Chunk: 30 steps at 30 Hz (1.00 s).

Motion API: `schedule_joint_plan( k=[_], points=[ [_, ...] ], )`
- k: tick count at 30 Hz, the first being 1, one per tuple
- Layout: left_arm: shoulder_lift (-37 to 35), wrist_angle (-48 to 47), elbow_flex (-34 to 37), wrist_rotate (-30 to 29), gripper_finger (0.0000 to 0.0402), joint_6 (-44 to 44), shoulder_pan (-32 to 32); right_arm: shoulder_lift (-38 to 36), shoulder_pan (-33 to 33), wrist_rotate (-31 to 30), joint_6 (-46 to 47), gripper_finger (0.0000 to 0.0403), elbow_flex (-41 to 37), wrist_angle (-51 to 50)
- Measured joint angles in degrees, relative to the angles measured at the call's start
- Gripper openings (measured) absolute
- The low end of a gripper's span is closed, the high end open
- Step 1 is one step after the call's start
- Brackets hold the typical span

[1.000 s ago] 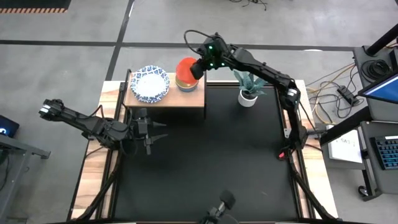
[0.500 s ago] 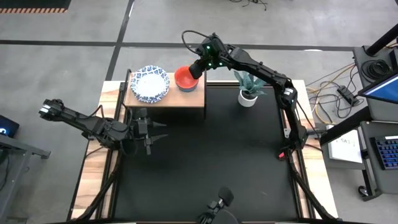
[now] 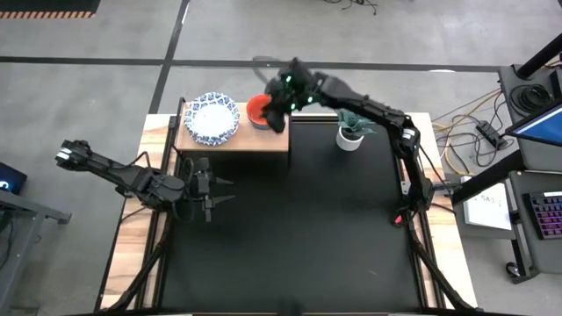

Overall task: Place and stack bowls onto a shelf
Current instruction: Return to Home Position

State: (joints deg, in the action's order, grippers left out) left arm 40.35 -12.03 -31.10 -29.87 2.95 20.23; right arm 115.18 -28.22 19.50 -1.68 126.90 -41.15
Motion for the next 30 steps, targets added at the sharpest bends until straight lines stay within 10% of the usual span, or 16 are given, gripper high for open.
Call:
schedule_joint_plan(
  k=[10, 30],
  points=[
    [-13.65, -1.0, 7.8, 5.05, 0.0128, 3.64, 0.0, -3.42, 11.84, 9.24, -7.97, 0.0085, -15.28, 12.05],
    [-40.4, -1.49, 17.54, 5.86, 0.0074, 1.83, -0.09, -34.57, 15.22, 5.3, -5.85, 0.0047, -81.96, 70.59]
  ],
)
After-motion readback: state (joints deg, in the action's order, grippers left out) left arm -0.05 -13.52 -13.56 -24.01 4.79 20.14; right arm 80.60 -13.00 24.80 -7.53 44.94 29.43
